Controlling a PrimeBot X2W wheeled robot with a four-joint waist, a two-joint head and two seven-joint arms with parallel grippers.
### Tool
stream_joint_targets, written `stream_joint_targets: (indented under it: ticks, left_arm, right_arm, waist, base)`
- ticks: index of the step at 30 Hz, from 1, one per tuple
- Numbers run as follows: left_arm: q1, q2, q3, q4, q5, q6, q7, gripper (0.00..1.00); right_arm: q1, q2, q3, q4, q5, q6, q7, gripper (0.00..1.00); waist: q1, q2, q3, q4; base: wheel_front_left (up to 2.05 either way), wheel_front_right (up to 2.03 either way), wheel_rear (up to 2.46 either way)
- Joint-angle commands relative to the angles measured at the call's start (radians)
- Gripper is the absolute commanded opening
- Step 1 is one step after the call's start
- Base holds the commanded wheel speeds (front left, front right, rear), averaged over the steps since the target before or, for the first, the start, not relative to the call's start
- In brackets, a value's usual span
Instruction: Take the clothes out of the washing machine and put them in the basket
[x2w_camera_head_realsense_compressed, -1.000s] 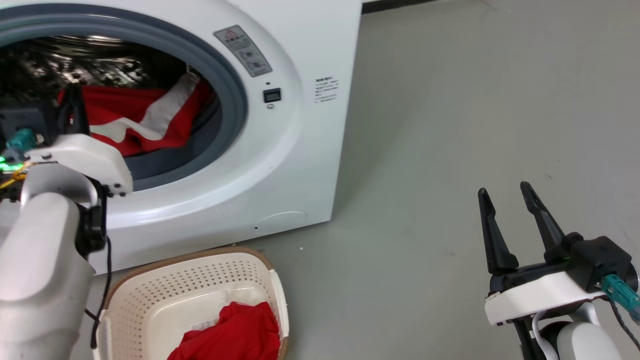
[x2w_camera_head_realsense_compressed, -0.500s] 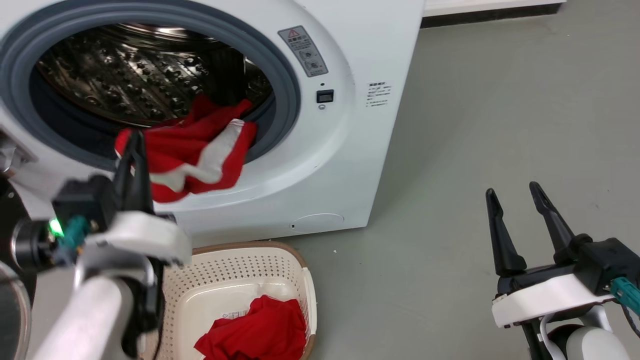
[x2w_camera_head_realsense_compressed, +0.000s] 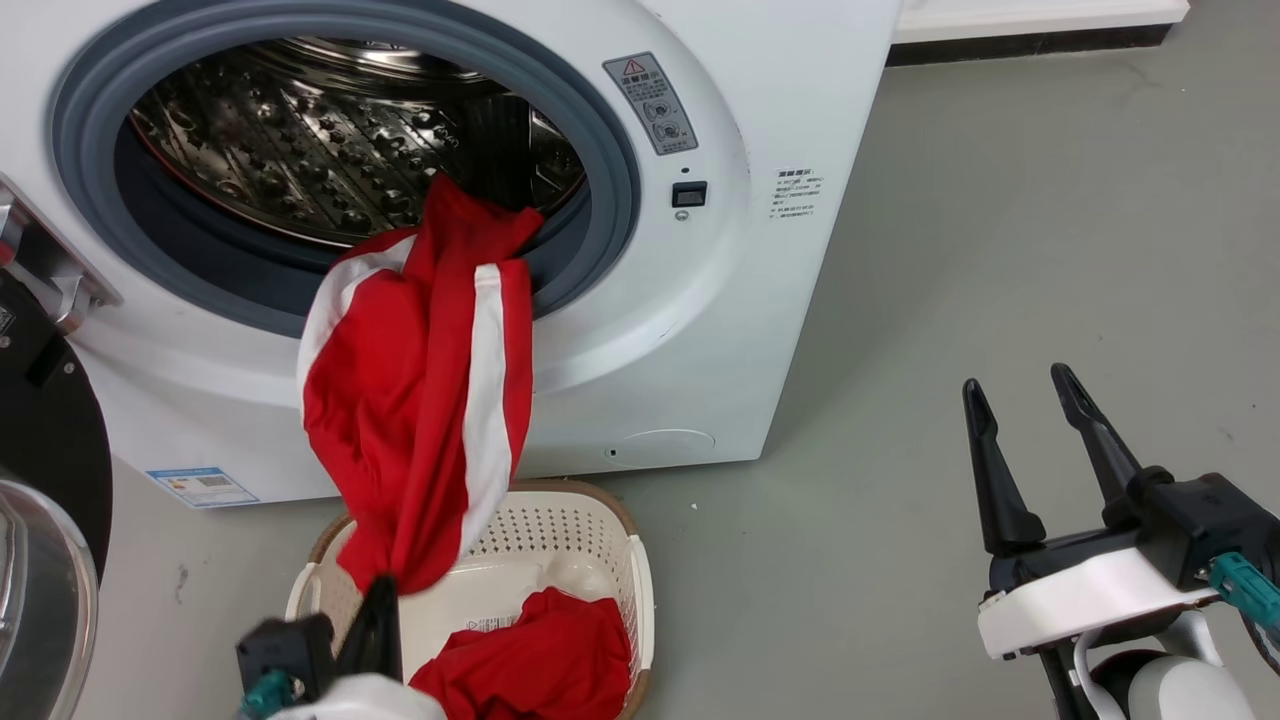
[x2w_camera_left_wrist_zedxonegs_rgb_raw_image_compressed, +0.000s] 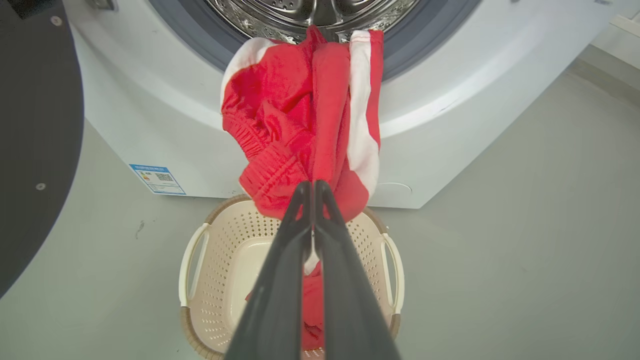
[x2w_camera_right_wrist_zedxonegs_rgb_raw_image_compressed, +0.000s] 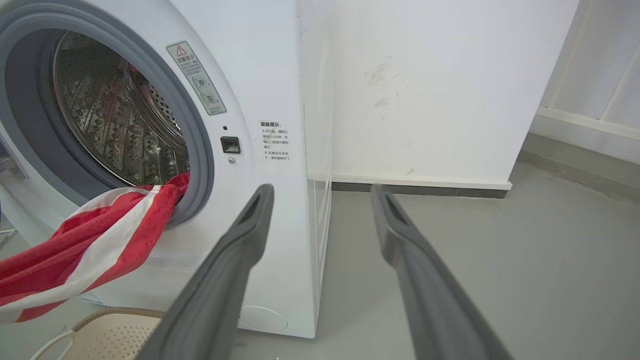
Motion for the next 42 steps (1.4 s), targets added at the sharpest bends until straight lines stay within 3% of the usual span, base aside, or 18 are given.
stream_joint_targets:
  ticks: [1,11,20,30,42]
  left_arm:
    - [0.024,-0.007,-0.012,0.038,-0.011,-0.009,0.004,0.00]
    - [0.005,-0.123,-0.032,0.380,-0.102,-0.101,-0.071,0.00]
    - [-0.227,-0.161,-0.011,0.712,-0.109,-0.179,-0.146,0.00]
    - [-0.527,-0.143,0.024,1.067,-0.110,-0.253,-0.198,0.00]
    - [-0.747,-0.068,0.077,1.280,-0.144,-0.292,-0.220,0.00]
  right_arm:
    - [0.012,0.000,0.001,-0.008,-0.009,-0.001,0.003,1.00]
    - [-0.007,0.000,0.011,-0.032,-0.019,-0.001,0.013,1.00]
    - [-0.053,0.000,0.010,-0.058,-0.018,-0.001,0.007,1.00]
    - [-0.122,0.000,0.009,-0.057,0.009,-0.001,-0.023,1.00]
    - [-0.154,0.000,0.028,-0.031,0.040,-0.001,-0.067,1.00]
  waist:
    - [0.0000,0.0000,0.002,0.004]
    - [0.0000,0.0000,0.060,-0.005]
    - [0.0000,0.0000,0.200,-0.041]
    - [0.0000,0.0000,0.384,-0.129]
    - [0.0000,0.0000,0.469,-0.199]
  base:
    - [0.00,0.00,0.00]
    - [0.00,0.00,0.00]
    - [0.00,0.00,0.00]
    - [0.00,0.00,0.00]
    - [0.00,0.00,0.00]
